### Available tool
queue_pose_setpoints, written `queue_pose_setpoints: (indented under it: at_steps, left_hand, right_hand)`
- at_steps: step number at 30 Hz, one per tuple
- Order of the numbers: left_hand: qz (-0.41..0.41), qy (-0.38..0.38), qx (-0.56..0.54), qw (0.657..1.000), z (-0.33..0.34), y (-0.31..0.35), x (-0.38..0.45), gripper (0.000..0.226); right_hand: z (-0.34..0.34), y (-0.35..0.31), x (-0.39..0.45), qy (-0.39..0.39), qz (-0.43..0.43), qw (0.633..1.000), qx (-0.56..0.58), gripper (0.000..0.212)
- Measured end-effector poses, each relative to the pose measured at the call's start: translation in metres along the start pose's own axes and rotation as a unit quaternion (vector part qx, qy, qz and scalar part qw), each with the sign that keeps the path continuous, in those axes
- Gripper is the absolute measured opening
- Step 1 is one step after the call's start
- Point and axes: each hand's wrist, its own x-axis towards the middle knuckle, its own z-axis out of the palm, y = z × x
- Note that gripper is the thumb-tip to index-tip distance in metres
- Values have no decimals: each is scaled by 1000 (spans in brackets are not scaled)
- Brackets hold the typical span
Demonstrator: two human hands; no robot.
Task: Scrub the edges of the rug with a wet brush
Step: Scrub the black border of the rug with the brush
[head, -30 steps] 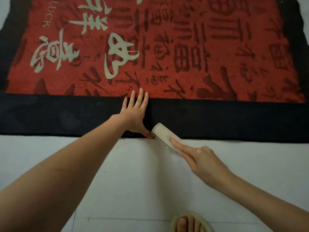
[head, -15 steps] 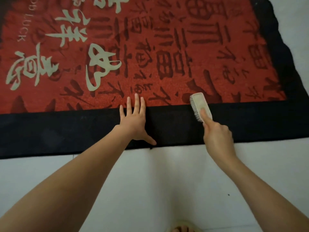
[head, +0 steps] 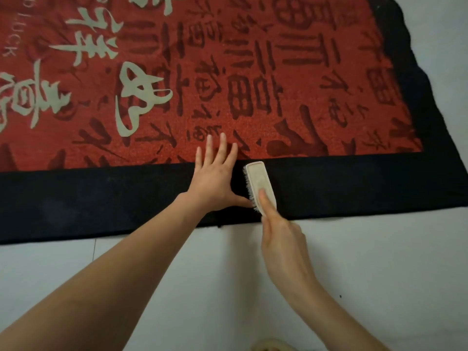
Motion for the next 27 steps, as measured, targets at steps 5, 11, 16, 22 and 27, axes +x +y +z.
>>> queue_pose_setpoints:
  at_steps: [5,11,16,22,27]
  left_hand:
    - [29,15,9,999,17,-9,2,144]
    - [19,11,27,999,21,-7,7,152]
    - [11,1,26,1000,16,-9,13,158]
    - [18,-13,36,999,18,-9,9,162]
    - [19,-17,46,999,17,-10,8,161]
  right_hand:
    - [-3,9,-11,61,2,997,54,66]
    - [14,-2,17,3,-40,999,-6,65]
    - [26,-9,38,-11,-5,1000,-15,67]
    - [20,0,64,12,-33,999,25,54]
    - [33,-7,19,1,-42,997,61,63]
